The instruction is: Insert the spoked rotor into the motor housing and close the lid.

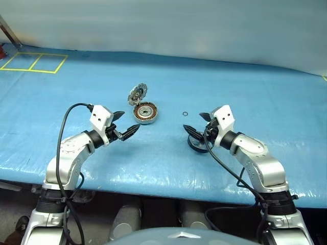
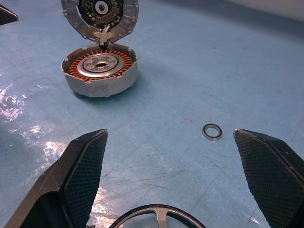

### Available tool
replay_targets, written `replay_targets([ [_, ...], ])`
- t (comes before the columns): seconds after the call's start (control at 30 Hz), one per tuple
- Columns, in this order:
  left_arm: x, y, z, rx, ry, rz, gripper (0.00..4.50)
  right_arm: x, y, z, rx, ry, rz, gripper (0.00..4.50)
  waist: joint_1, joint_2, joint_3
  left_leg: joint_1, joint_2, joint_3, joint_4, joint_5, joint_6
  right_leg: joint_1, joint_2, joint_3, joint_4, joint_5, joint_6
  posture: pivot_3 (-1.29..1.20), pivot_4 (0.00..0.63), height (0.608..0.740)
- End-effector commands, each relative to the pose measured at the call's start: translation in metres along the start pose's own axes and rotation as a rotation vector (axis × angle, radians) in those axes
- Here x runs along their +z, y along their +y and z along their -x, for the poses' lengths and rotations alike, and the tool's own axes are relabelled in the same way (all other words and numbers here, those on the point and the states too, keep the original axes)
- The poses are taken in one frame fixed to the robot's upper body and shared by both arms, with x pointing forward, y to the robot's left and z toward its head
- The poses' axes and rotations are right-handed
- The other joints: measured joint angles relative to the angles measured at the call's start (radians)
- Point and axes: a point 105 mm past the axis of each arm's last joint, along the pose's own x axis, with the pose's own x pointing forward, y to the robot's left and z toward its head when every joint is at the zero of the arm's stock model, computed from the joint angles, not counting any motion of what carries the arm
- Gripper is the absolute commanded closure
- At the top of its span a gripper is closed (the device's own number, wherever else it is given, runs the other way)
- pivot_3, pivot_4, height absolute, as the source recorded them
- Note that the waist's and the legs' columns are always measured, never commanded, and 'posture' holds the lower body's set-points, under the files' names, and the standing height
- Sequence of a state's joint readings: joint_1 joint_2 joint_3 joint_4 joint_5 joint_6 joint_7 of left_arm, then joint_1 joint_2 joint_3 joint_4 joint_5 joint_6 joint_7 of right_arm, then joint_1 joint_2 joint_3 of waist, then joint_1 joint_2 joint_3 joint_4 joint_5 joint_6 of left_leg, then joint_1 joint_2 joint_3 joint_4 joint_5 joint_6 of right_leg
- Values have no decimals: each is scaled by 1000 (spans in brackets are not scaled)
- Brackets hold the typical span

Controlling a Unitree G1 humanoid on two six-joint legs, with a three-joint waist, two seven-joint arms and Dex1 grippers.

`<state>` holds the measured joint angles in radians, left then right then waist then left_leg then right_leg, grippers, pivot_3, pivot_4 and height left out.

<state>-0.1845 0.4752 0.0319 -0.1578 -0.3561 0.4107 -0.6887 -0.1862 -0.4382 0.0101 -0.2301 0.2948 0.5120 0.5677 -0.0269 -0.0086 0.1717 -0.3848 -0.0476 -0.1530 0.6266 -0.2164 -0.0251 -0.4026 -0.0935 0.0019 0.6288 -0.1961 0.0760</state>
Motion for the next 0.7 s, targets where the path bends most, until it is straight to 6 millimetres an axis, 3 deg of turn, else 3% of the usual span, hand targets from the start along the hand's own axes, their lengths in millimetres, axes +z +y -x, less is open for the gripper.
replay_targets([
  [0.03,10,2,0,-5,-39,-26,0,14,1,3,4,-47,39,12,0,0,0,0,0,0,0,0,0,0,0,0,0,0,0,0,150,740],
  [0.7,9,0,-4,-24,-27,-32,0,11,3,5,11,-29,9,12,0,0,0,0,0,5,0,0,1,-2,0,5,0,1,1,0,150,740],
])
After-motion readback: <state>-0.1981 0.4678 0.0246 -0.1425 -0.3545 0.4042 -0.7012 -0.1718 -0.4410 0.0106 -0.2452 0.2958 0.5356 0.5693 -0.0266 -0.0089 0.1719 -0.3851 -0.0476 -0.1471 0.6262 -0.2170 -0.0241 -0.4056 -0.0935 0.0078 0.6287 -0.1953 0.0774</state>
